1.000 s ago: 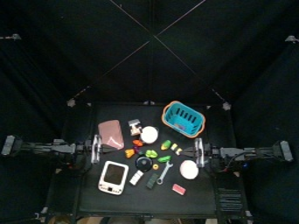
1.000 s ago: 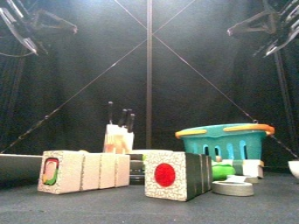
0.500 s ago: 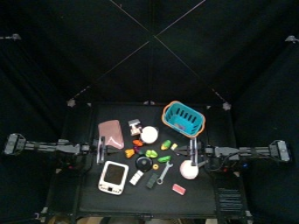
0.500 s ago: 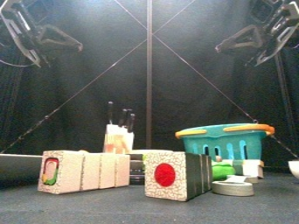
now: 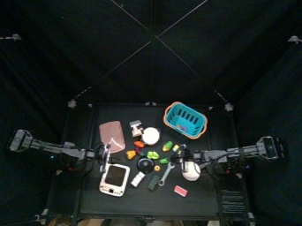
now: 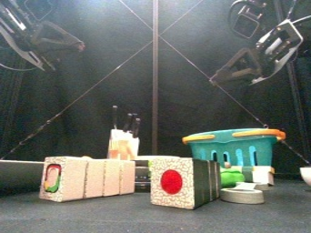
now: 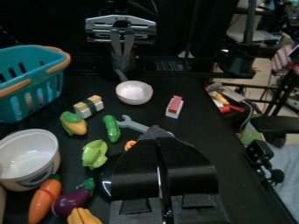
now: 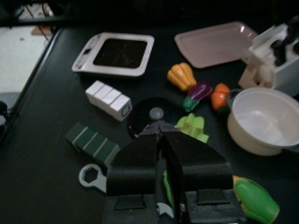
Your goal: Grab wrench
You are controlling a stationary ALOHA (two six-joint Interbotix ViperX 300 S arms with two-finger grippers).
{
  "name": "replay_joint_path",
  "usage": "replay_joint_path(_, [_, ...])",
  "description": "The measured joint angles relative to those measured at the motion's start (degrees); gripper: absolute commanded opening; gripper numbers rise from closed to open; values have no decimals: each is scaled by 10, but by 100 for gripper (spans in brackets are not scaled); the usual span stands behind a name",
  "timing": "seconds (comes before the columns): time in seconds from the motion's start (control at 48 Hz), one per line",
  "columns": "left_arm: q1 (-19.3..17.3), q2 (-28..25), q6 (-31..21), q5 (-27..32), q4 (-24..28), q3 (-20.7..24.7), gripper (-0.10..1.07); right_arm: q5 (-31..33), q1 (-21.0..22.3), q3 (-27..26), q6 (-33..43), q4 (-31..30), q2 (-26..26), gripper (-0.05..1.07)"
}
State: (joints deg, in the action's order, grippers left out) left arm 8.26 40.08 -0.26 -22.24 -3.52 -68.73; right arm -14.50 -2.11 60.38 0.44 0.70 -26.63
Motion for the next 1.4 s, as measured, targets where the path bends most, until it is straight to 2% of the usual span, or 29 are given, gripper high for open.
replay_joint_path(0.188, [6,-26,0,-6,-4,0,4,89,-26,-50,0,4,61,3])
replay_joint_path(0.292, [6,-33,0,-7,-4,0,4,159,-43,-81,0,4,97,8])
replay_joint_path(0.458, [7,-33,0,-7,-4,0,4,277,-56,-120,-1,3,143,27])
replay_joint_path(0.604, [6,-33,0,-7,-4,0,4,343,-66,-142,-1,1,170,48])
replay_joint_path(0.812, [7,-33,0,-7,-4,0,4,362,-74,-161,-10,-1,198,72])
replay_joint_path(0.958, [6,-33,0,-7,-4,0,4,363,-78,-171,-10,-17,220,83])
replay_joint_path(1.396, [6,-32,-1,-7,-12,-6,4,369,-85,-204,-12,-74,292,84])
